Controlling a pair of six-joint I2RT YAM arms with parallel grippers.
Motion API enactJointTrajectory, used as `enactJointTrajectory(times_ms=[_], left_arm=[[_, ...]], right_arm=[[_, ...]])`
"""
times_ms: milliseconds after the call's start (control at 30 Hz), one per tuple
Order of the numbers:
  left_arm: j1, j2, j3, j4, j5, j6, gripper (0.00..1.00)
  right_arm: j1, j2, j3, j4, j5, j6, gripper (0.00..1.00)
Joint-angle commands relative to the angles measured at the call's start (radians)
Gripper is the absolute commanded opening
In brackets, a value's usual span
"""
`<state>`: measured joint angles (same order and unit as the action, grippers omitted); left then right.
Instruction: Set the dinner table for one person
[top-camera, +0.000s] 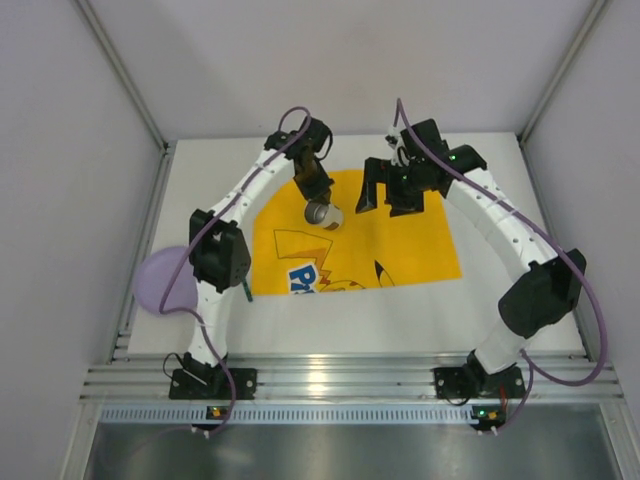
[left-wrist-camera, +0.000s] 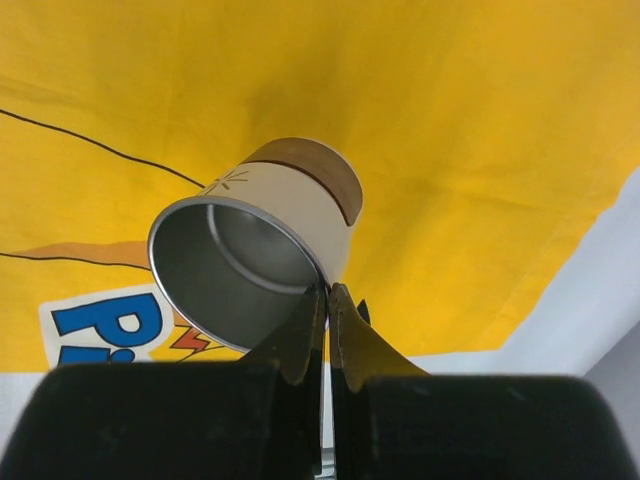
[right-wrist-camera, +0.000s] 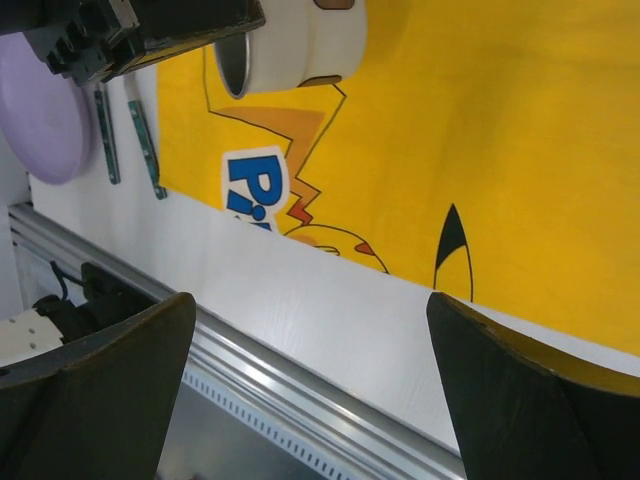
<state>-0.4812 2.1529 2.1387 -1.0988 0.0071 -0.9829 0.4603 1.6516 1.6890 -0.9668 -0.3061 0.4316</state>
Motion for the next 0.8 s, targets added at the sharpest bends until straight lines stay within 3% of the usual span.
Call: enactJointTrajectory(times_ms=[0,500,567,600,767], left_arm=[[-0.030,0.033,0.069,-0.088,0.002,0.044,0.00],[-0.112,0.142,0.056,0.000,0.024,0.055,0.00],[-0.115,0.133,0.056,0.023,0.047,0.056,0.09],[-0.115,0.128,0.059,0.052,0.057,0.055,0.25],[-0.115,0.085,0.073,0.125,0.125,0.035,0.51]], right_arm=[[-0.034,-0.012,-0.031,-0.050,0.061,-0.033,1.00],[-0.086,0.020,-0.012,-0.090,0.070,-0.053,1.00],[-0.084,0.017,-0.006,-0.092,0.078,-0.053,1.00],[-0.086,0.013,-0.006,-0.092,0.078,-0.053,1.00],[-0.091,-0.012,-0.047,-0.089,0.099,-0.063,1.00]])
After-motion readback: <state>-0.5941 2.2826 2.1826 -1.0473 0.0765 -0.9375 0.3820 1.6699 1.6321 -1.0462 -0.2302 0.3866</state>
